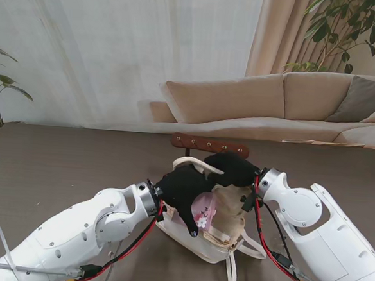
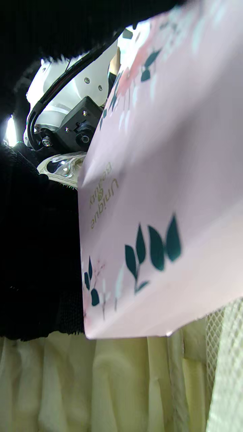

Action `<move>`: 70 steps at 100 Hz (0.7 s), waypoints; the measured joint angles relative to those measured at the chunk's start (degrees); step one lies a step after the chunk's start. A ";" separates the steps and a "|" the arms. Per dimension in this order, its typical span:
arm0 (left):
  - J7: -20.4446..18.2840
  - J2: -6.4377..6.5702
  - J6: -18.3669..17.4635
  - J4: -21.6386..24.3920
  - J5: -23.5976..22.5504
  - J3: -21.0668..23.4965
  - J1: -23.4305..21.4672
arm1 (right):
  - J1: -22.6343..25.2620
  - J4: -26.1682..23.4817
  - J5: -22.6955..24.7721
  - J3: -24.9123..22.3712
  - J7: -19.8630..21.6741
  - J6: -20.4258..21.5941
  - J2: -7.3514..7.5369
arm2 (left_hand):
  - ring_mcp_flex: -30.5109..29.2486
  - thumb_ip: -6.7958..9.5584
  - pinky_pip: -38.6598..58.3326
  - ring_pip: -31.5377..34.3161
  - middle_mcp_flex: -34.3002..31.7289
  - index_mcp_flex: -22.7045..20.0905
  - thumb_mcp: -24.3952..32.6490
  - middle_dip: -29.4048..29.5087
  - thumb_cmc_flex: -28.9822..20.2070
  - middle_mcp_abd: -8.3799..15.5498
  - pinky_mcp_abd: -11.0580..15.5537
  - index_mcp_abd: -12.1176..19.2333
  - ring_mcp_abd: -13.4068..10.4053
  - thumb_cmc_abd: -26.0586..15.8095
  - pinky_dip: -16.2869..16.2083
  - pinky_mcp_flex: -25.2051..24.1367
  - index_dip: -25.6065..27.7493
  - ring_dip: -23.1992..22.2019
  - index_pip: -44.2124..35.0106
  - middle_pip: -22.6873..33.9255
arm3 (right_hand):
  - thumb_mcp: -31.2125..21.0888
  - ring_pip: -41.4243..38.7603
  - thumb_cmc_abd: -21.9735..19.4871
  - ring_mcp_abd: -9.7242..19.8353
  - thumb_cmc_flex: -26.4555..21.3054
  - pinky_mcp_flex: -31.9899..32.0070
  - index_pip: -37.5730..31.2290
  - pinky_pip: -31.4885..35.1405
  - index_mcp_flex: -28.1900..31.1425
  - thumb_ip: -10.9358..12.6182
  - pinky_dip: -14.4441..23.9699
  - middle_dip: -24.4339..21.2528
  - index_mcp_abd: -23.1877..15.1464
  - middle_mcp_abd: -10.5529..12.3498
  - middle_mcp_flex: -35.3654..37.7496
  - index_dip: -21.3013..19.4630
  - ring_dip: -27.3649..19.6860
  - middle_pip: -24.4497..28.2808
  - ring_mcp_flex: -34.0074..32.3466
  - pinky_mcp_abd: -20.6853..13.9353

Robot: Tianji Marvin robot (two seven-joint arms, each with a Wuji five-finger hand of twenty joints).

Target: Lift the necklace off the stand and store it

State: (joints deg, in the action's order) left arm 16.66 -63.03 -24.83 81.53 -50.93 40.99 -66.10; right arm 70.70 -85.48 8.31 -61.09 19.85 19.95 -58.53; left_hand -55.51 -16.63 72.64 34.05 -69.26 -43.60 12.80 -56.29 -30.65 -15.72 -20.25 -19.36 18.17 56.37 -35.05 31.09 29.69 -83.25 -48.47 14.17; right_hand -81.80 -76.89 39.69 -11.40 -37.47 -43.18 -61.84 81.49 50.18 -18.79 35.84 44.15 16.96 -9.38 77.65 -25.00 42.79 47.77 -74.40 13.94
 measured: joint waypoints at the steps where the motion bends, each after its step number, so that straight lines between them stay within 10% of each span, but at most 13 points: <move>1: 0.16 -0.06 0.02 -0.18 0.03 -0.11 0.10 | -0.04 0.05 0.06 -0.01 0.00 -0.03 -0.01 | 0.01 0.00 0.00 0.00 0.00 0.00 -0.01 0.00 0.00 0.03 0.00 0.03 0.00 0.00 -0.01 0.00 0.03 -0.05 0.00 0.00 | 0.00 0.03 -0.01 -0.02 -0.02 0.01 0.02 -0.03 -0.01 0.00 0.00 0.00 0.01 -0.01 0.00 0.00 0.00 0.00 0.00 0.02; 70: 5.17 -1.20 1.97 -4.59 -2.78 -4.07 3.64 | -0.56 0.60 0.83 -0.74 1.32 -1.21 0.13 | 2.78 -0.43 -2.06 -2.88 1.91 0.57 -4.28 3.90 0.00 3.18 3.81 4.19 -1.43 -3.02 0.05 -2.42 -3.33 -1.29 1.32 0.18 | 0.27 3.96 -2.13 -1.55 -1.23 0.68 0.40 -1.73 -1.73 -0.13 -0.11 -0.40 2.48 -1.54 -0.64 -0.63 -2.16 -0.97 0.01 1.33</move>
State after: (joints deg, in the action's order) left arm 21.83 -64.23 -22.86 76.94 -53.72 36.93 -62.46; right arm 70.14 -84.89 9.14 -61.83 21.17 18.74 -58.40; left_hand -52.72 -17.06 70.58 31.17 -67.35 -43.03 8.52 -52.38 -30.65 -12.54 -16.44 -15.17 16.73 53.35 -35.00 28.68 26.36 -84.54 -47.15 14.34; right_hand -81.52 -72.93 37.55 -12.95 -38.70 -42.50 -61.45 79.77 48.45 -18.92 35.73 43.75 19.43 -10.92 77.01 -25.63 40.64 46.80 -74.40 15.26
